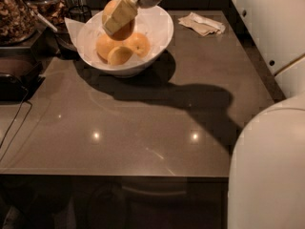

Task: Pick orange from white bowl

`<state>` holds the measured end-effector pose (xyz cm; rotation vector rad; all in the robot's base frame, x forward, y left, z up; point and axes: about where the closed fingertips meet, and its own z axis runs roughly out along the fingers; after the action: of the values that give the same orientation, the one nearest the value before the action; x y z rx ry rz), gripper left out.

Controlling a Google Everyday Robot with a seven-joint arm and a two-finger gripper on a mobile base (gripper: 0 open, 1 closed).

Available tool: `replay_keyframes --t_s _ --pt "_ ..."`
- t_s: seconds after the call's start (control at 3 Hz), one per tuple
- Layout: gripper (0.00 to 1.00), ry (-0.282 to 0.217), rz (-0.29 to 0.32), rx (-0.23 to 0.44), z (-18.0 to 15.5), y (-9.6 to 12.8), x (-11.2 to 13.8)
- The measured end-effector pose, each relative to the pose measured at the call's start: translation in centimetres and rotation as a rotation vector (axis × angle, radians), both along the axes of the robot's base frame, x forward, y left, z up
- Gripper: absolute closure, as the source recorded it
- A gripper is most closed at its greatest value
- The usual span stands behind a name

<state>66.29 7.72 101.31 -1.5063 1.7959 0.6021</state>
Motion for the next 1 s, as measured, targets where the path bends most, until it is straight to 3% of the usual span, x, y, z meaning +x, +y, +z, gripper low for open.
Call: replay_keyframes --t_s 0.67,1.0 --pt "1.00 0.017 -0.085 0.073 2.0 0.9 -7.0" --pt "1.00 0.028 -0.116 0.100 2.0 1.4 -9.3"
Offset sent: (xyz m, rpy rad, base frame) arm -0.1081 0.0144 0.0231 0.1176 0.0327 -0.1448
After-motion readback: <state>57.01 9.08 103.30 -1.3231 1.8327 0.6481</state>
